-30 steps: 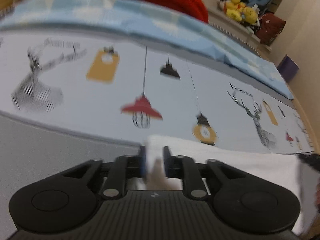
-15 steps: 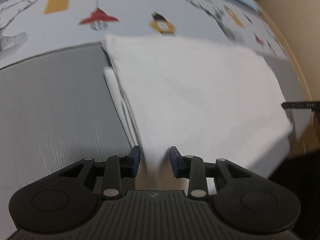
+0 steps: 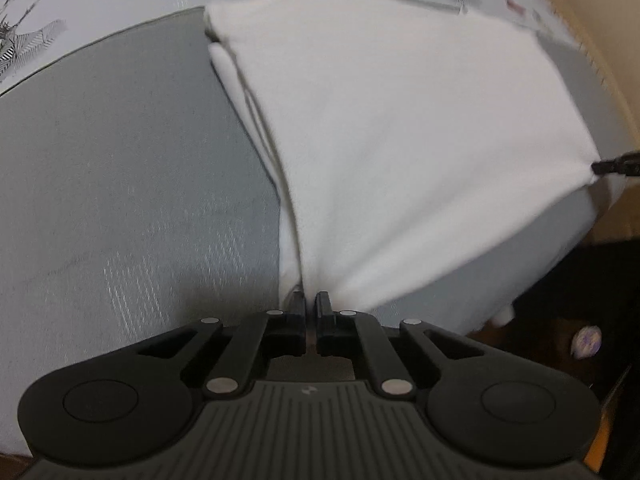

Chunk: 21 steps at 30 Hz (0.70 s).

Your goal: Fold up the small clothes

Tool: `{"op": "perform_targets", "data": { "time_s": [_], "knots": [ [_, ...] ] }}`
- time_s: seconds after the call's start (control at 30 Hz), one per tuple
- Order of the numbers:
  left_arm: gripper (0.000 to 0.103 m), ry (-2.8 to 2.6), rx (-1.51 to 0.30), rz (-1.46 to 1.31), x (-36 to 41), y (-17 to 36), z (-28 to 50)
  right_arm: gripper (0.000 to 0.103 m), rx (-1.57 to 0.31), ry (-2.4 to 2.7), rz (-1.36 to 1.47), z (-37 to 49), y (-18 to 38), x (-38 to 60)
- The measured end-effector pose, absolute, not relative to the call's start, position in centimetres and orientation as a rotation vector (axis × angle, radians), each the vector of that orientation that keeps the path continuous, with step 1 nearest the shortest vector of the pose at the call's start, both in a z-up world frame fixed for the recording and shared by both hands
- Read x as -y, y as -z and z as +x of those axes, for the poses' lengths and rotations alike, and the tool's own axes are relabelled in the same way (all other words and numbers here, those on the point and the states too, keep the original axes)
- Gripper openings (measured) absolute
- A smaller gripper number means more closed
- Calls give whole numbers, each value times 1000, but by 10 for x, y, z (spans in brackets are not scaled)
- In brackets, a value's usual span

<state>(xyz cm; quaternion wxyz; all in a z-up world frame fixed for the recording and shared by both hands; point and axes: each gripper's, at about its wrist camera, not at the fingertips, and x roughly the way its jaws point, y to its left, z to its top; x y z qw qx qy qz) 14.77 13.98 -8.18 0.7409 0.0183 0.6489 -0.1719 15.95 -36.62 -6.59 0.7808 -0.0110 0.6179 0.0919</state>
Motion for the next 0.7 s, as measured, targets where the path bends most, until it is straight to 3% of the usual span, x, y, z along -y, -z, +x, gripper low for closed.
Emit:
{"op": "perform_targets", "data": {
  "time_s": [0.07,0.13,0.27,0.4,0.5,0.57,0.63,0.7],
  "knots": [
    [11,360,-1394,20,-141,74,148,6,-1357,-173,-67,157,70,364],
    [22,355,-1342,-20,-146,64,149,16,-1324,-134,-88,156,64,362],
    [22,374,-1336,-80,-147,63,155,24,-1198,-171,-55,156,45,358],
    [22,360,-1467,55,-137,90,159,25,-1308,-194,-123,159,69,349],
    [27,349,-1438,1,-143,83,168,31,-1347,-147,-200,163,76,351],
    [46,335,-1347,-85,-154,69,178,33,-1261,-132,-105,168,58,360],
    [53,313,-1279,-181,-166,62,186,45,-1169,-123,-36,172,43,367],
    [53,288,-1262,-253,-168,65,194,52,-1112,-82,16,177,36,371]
  ]
}}
